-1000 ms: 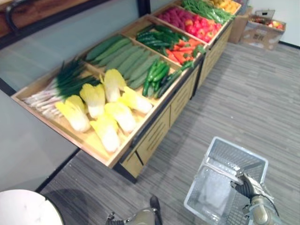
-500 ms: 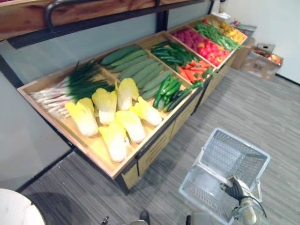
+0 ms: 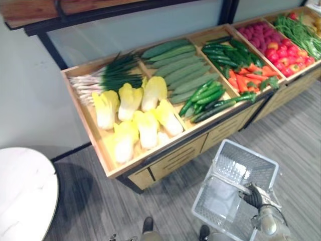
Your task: Pick vegetable in the basket
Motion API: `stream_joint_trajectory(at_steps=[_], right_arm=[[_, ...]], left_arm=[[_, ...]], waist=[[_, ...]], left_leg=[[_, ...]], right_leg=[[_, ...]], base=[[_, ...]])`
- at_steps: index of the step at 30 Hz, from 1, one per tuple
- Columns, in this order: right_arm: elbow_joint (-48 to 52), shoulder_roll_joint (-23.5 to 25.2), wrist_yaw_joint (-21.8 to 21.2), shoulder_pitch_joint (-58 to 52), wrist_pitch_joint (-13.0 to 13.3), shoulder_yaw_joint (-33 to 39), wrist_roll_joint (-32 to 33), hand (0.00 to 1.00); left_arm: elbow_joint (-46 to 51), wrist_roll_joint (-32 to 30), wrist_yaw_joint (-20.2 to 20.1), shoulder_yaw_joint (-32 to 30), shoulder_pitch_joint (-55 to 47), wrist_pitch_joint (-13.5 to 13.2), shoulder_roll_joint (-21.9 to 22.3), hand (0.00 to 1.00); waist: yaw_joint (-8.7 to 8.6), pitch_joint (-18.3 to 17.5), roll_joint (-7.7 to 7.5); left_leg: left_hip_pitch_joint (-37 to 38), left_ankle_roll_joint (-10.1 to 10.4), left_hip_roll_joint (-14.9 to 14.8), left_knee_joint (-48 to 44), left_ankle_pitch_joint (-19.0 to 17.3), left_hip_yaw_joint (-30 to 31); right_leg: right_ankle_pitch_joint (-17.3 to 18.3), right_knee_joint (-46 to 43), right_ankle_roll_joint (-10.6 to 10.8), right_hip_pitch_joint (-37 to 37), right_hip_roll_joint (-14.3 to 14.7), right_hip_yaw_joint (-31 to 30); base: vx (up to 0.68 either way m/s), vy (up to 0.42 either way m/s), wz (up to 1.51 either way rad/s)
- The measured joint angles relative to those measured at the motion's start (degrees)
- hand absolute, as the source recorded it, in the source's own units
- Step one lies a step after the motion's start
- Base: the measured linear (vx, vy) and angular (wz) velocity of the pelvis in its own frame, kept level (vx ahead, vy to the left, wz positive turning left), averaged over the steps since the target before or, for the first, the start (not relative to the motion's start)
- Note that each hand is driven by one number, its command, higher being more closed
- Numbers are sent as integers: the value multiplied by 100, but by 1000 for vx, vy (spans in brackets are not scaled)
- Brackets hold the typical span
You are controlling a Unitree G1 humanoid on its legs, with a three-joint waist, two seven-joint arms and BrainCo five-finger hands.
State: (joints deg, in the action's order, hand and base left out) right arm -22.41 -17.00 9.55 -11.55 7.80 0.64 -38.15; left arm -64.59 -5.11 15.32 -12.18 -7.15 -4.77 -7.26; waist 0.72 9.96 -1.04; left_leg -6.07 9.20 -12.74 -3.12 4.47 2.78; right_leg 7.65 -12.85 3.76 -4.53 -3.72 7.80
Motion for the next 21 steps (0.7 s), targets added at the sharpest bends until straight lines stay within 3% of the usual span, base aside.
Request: stream_joint_trajectory(at_steps=[2,4,6,11,13,15,18,21], right_arm=[[-77,-12,4,-20,0,55,0,100],[-116,-18,21,-115,-6,154,0,100],[-147,-56,29,-225,-5,174,0,100],[-265,-48,62,-339,17,196,1,100],[-487,15,132,-351,39,375,1,100],[-599,23,139,-323,28,415,1,100],[-816,22,132,-343,30,486,0,100],[-1027,23,137,-331,45,549,-1,100]], left_arm=[[8,38,7,6,-17,2,44,0],[18,37,6,7,-59,4,57,0],[92,37,7,-37,-145,2,43,0],[86,57,20,-294,-181,3,56,0],[92,354,32,-527,-118,-1,51,0],[92,531,85,-746,-67,-2,35,0],[266,841,406,-1123,42,-8,18,0],[1579,928,812,-1177,-32,-38,64,0]], waist=[[-5,41,-35],[-9,70,-71],[-48,24,93],[-78,-20,108],[-96,-118,150],[-96,-119,147],[-123,-127,136],[-84,-139,117]], left_leg=[[-64,-160,31,-113,113,-457],[-62,-357,157,-332,-129,-995],[22,-354,275,-154,-345,-1180],[175,-355,457,429,-164,-1364],[330,-357,561,869,79,-1432],[379,-393,591,860,81,-1467],[567,-448,625,859,46,-1521],[623,-439,624,859,37,-1589]], right_leg=[[105,-90,-98,-13,-71,167],[226,-154,-135,-2,-187,251],[174,-107,-22,-23,-240,192],[-156,446,167,85,-335,87],[-320,690,246,118,-374,64],[-369,753,256,192,-392,14],[-399,856,282,392,-412,-34],[-400,871,283,426,-389,-65]], base=[[-101,-113,44],[-81,29,27],[-36,112,5],[1,101,-10],[91,79,-1],[113,42,-11],[128,16,-9],[52,-3,-9]])
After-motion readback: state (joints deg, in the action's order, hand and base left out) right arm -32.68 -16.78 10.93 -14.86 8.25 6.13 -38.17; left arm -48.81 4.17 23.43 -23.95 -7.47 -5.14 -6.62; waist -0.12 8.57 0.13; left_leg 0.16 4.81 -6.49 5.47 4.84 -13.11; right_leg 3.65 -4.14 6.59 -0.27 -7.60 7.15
